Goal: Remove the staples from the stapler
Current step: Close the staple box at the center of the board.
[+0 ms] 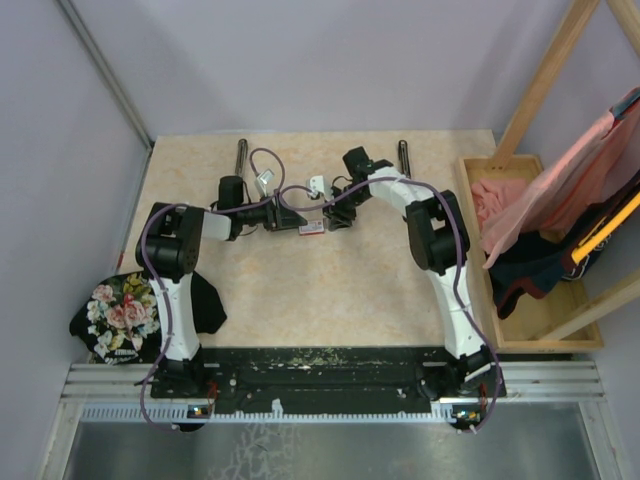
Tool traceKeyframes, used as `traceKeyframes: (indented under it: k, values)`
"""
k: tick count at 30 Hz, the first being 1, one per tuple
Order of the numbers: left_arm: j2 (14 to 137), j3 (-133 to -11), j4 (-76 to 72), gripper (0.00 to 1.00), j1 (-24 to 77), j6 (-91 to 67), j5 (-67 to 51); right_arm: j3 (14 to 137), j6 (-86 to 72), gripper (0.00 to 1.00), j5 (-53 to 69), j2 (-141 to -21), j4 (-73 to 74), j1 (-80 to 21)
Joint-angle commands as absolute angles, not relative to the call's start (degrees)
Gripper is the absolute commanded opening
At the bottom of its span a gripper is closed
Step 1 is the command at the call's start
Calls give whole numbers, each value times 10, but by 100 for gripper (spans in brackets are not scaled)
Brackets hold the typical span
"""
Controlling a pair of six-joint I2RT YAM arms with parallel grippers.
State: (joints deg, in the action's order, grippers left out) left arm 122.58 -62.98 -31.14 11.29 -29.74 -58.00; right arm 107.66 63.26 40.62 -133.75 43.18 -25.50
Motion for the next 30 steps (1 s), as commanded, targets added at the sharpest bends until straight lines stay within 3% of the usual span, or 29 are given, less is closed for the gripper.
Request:
traceKeyframes:
  k: [1, 30]
  values:
    - [1236, -626, -309, 86, 119, -286, -562, 1067, 617, 43, 410, -1315, 418, -264]
    - [1215, -590, -325, 85, 120, -286, -537, 997, 563, 44, 412, -1269, 380, -265]
